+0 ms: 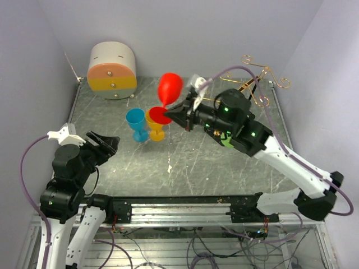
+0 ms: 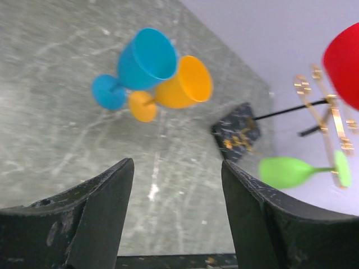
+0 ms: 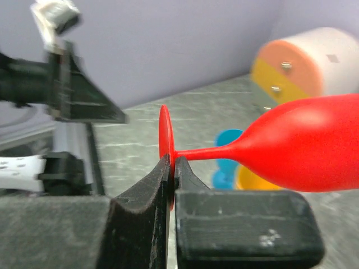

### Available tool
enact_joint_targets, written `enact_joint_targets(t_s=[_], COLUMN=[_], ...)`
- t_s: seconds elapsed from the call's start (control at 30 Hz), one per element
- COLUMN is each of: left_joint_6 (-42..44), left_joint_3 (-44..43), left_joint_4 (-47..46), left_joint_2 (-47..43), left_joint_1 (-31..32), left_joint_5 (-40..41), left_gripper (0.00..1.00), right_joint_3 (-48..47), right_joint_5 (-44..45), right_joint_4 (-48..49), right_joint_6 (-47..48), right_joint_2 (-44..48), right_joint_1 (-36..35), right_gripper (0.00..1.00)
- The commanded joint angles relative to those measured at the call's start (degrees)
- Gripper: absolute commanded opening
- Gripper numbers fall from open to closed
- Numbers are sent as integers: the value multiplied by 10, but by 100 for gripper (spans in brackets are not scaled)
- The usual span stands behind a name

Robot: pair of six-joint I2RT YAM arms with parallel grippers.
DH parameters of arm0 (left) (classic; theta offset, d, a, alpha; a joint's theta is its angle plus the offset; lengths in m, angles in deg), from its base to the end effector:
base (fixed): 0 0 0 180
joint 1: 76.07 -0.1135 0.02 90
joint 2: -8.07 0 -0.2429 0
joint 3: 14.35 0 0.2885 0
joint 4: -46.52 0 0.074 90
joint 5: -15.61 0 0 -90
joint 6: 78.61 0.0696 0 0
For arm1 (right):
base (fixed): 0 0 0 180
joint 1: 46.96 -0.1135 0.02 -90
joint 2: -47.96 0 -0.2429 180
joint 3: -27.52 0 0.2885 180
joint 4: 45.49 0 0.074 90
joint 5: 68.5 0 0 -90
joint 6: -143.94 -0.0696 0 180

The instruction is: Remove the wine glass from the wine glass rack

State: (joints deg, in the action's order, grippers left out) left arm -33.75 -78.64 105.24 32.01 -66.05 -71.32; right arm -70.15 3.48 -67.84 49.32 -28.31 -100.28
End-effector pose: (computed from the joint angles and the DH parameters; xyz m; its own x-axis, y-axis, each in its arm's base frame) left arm 0.1523 -0.0231 0.3536 -0.3066 -0.6646 -0.6814 -0.1327 0.7387 -0.6608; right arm 0.2044 0.3105 0.4524 -0.0862 0.0125 -0.9962 -0.9435 0.3200 0.0856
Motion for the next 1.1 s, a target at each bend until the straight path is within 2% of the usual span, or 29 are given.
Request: enact_joint_targets(t_s=[0.0,0.2,0.3,0.43,0.7,1.07], left_joint_6=[-113,-202,-249,-287,-367,-387], left_joint_3=[-47,-40,-11,12,71,89], left_joint_4=[-6,-27,-61,-79,-142,-149], left_joint_2=[-3,12,4,-13,-33,-38], left_joint_1=[0,0,0,0,0,0], left_joint_5=[-115,-228,-277,-295,-345,-358], left_gripper=[77,78,78,78,78,73], right_joint_3=[84,149,189,233,267,295], right_joint_5=[157,317,397,461,519,550], right_joint_4=[40,49,93,171,292,415], right_joint_6=[99,160,204,247,332,455], right_joint_2=[58,58,51,47,13,-62], right_joint_1=[-23,-136,-182,-229,-300,-364], right_gripper=[0,0,0,0,0,0])
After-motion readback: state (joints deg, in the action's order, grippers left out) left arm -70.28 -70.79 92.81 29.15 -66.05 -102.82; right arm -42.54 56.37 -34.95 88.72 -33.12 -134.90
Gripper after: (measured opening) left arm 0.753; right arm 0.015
